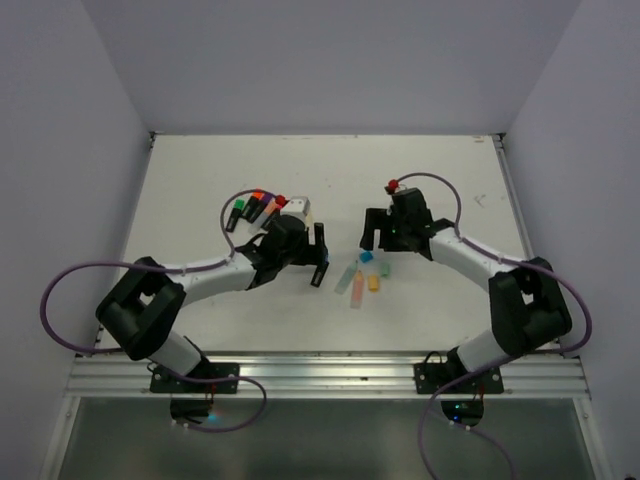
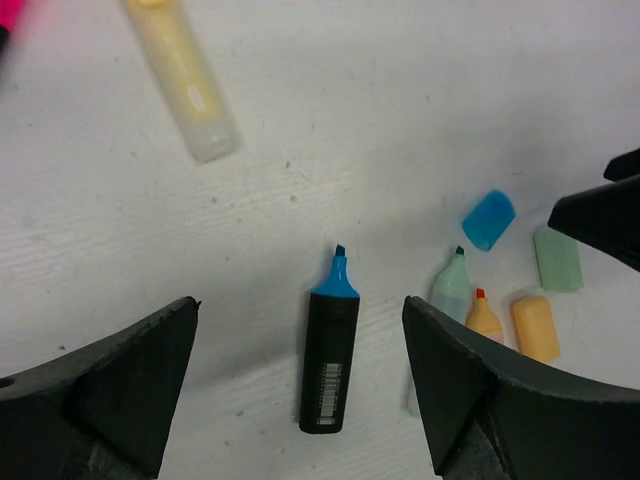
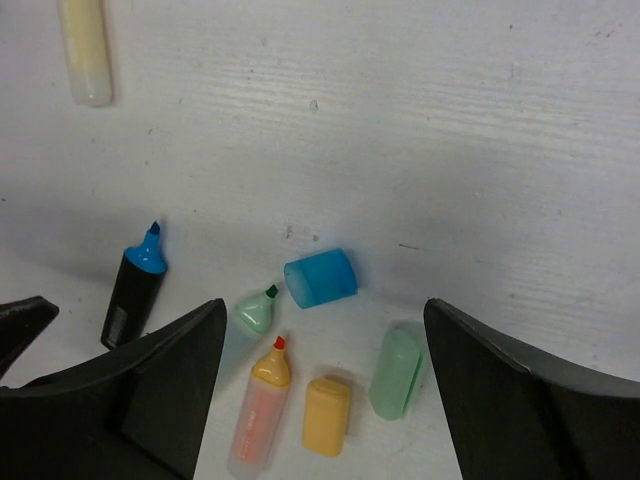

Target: Open the pen caps

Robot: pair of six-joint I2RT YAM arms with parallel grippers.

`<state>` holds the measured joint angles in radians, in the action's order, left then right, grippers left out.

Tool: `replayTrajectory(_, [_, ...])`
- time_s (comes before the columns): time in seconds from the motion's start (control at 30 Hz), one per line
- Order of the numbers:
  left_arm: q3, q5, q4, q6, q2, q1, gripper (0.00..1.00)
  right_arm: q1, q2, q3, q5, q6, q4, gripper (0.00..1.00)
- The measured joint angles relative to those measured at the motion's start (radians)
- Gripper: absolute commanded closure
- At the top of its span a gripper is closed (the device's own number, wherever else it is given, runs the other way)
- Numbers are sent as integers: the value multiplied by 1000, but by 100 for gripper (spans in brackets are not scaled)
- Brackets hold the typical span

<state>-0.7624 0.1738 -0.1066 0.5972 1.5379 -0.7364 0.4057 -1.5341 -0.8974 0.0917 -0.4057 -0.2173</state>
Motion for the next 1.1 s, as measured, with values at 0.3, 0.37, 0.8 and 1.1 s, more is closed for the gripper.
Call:
replayTrajectory(0.3, [-160, 130, 132, -41, 16, 38, 6, 0, 210, -13, -57, 7, -63, 2])
replayTrajectory(0.37, [-209, 156, 158, -44, 49, 56, 0, 0, 253, -13, -67, 7, -67, 1])
replayTrajectory(0.8, [-487, 272, 284, -92, 344, 76, 11, 0, 382, -3, -102, 6, -74, 1])
replayTrajectory(1.1, [-558, 275, 316, -98, 465, 98, 21, 0, 385, 10, -101, 7, -76, 1])
